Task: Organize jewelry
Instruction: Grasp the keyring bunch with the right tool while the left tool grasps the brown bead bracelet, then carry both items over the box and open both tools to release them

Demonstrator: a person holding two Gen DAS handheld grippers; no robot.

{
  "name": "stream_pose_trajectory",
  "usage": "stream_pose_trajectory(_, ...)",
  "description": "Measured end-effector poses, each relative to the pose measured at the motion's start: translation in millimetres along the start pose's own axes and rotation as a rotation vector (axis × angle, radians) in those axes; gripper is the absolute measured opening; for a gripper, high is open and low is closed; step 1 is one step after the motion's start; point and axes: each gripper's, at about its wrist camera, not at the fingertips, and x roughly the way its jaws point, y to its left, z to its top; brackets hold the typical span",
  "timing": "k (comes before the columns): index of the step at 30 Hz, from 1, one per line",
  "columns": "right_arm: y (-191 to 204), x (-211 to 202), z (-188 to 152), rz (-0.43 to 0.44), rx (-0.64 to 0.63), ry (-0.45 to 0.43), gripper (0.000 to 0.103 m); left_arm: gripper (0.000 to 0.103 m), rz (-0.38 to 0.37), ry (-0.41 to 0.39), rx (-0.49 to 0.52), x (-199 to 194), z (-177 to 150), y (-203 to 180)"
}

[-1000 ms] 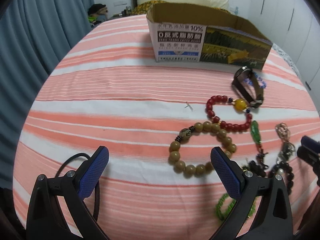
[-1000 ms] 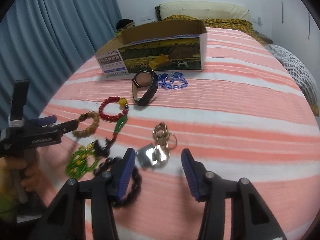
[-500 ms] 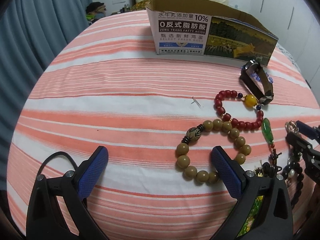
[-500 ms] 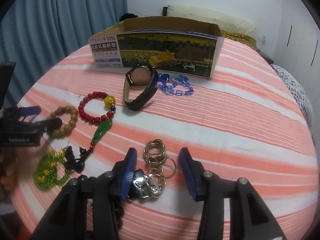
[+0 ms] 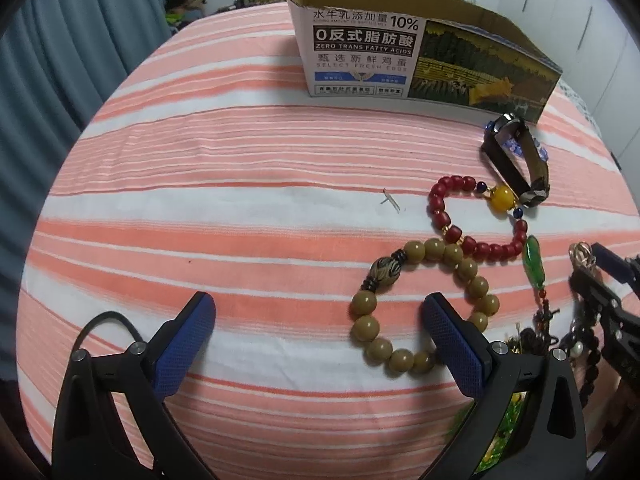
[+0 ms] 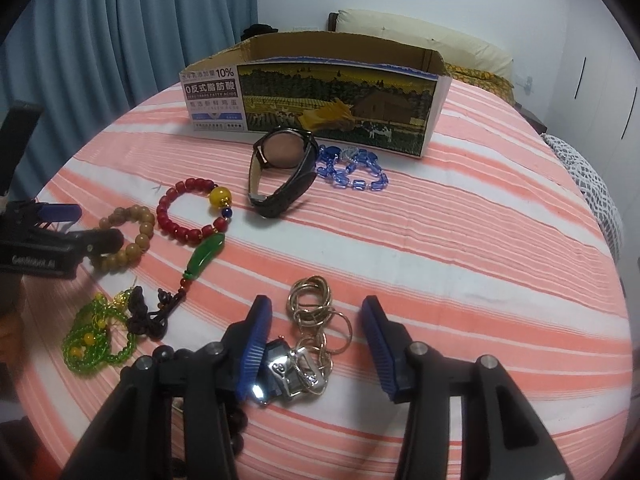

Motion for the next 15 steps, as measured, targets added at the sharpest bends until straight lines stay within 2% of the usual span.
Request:
stream_pose_trajectory(1, -0.7, -1.0, -0.8, -0.004, 0.002, -0.002, 0.036, 0.096, -0.010, -0.015, 0.009, -2.1, -0.9, -3.2)
stream_pose_trajectory(2, -1.4, -2.3, -1.8, -0.006, 0.001, -0.004, 0.023, 0.084, -0.021, -0.031, 0.022, -5.1, -1.8, -7.0)
stream_pose_trajectory(3, -3.2, -4.1, -3.2, -0.001, 0.001, -0.006, 0.021, 0.066, -0.037, -0.045, 0.041, -8.6, -2.7, -12.1)
stream_pose_trajectory(4, -4.5, -5.0, -4.2, 0.003, 0.001, -0.005, 0.021, 0.056, -0.050, -0.054, 0.059, -11.5, -3.8, -17.4)
stream_pose_trajectory(6, -6.5, -6.5, -4.8, 0.019, -0.012, 0.000, 0.020, 0.010, -0.080, -0.058, 0.082, -13.9, -3.4, -25.2)
stream_pose_trajectory(10, -21.5, -23.0, -2.8, 0.075, 0.037, -0.008, 0.019, 0.010, -0.152, -0.057, 0.054, -17.2, -2.2, -24.3)
stream_pose_trajectory(15, -44.1, -52.9, -0.4, 0.151, 0.113, -0.024, 0.017, 0.009, -0.241, -0.104, -0.011, -43.6, 2.8, -15.3)
